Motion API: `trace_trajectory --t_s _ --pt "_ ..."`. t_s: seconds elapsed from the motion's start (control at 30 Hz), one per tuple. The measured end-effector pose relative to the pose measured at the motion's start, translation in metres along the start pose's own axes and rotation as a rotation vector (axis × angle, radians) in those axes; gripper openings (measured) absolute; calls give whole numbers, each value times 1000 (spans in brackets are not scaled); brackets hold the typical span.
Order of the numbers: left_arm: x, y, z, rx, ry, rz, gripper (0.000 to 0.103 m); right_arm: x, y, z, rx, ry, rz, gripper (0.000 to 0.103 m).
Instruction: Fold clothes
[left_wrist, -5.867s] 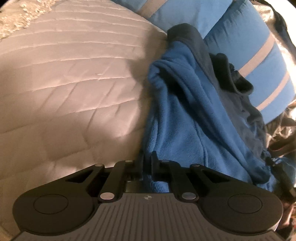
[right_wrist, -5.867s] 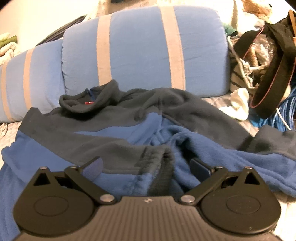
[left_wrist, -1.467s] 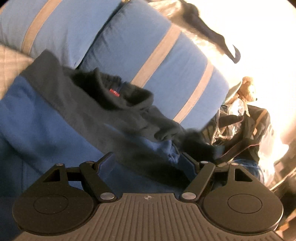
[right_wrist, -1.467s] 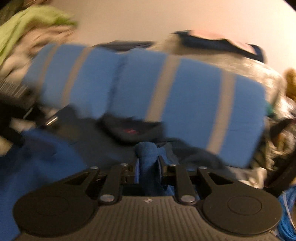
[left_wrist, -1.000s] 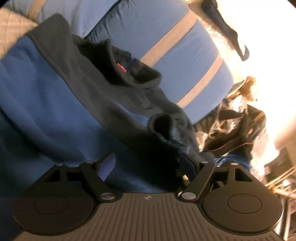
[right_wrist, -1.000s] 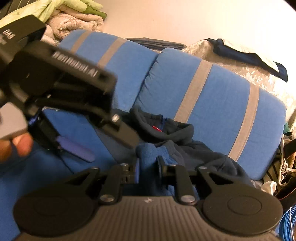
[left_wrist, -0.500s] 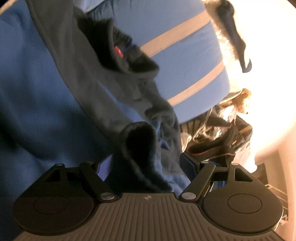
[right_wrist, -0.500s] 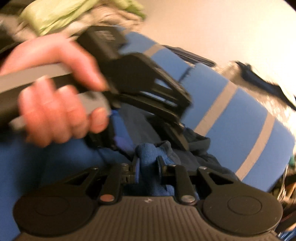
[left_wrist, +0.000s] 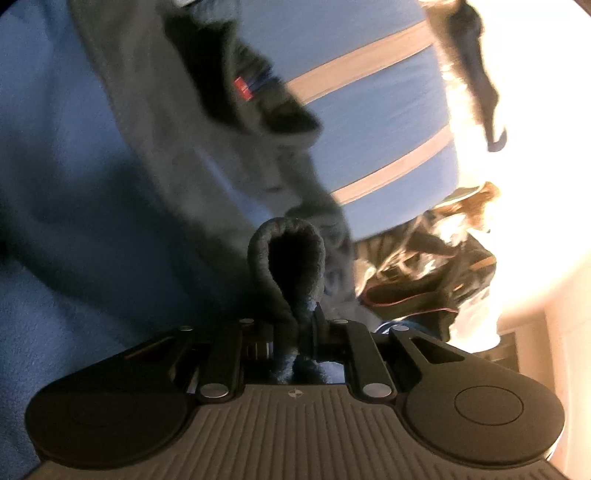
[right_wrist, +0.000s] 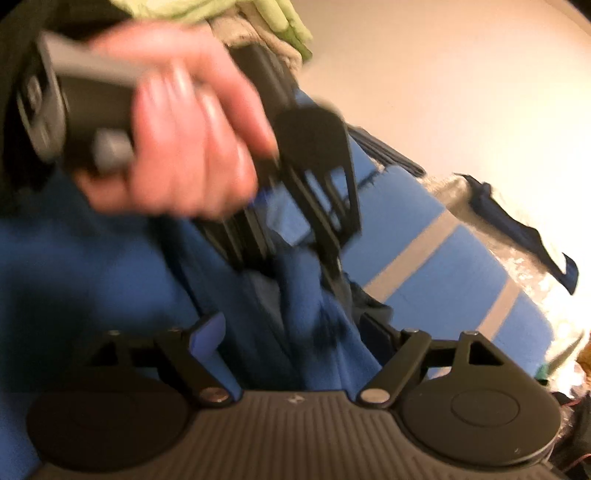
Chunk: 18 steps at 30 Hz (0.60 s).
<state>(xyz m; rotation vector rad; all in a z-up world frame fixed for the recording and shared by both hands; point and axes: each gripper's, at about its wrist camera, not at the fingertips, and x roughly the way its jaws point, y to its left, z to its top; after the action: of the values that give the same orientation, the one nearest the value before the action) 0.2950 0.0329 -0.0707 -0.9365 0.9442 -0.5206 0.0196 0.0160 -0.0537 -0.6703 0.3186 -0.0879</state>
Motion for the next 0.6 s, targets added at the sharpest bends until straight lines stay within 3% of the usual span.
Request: trace_trajectory --t_s 0.07,0.17,0.37,0.5,0.6 --pt "-5 -5 0 31 -25 -6 16 5 -7 -5 28 25 -8 88" --pt "-11 -14 -2 123 -69 26 16 4 -22 -9 116 29 51 88" --pt "-19 -34 -16 426 -135 124 16 -4 -49 -5 326 -36 262 84" --pt "-21 -41 -26 554 -150 152 16 -3 -57 -3 378 -41 320 58" --pt "-23 -45 -33 628 -156 162 17 1 -63 -3 388 -33 350 47"
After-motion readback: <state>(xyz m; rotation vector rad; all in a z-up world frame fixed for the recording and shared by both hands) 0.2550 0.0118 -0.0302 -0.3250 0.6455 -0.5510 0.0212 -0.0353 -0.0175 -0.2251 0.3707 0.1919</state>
